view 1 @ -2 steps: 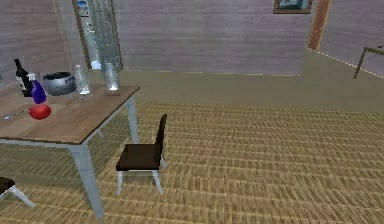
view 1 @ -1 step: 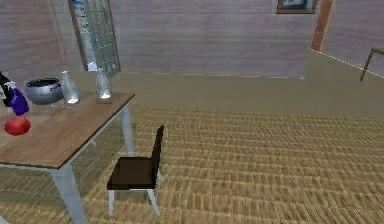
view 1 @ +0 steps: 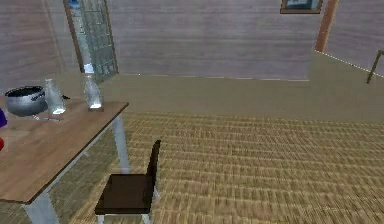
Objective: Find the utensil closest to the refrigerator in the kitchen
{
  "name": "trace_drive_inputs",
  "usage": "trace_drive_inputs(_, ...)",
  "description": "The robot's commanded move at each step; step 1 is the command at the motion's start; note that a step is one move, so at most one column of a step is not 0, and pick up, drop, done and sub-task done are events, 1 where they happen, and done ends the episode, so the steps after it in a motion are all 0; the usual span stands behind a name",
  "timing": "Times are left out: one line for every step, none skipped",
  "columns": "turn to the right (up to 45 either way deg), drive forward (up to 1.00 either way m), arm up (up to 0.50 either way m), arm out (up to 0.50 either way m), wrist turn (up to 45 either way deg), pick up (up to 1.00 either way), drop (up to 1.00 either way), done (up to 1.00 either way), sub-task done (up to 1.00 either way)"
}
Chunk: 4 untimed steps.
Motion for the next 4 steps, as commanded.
trace_drive_inputs(27.0,0.00,0.00,0.00,0.0,0.00,0.00,0.00,0.00)
trace_drive_inputs(0.0,0.55,0.00,0.00,0.0,0.00,0.00,0.00,0.00)
trace_drive_inputs(-18.0,0.00,0.00,0.00,0.0,0.00,0.00,0.00,0.00)
trace_drive_inputs(0.0,1.00,0.00,0.00,0.0,0.00,0.00,0.00,0.00)
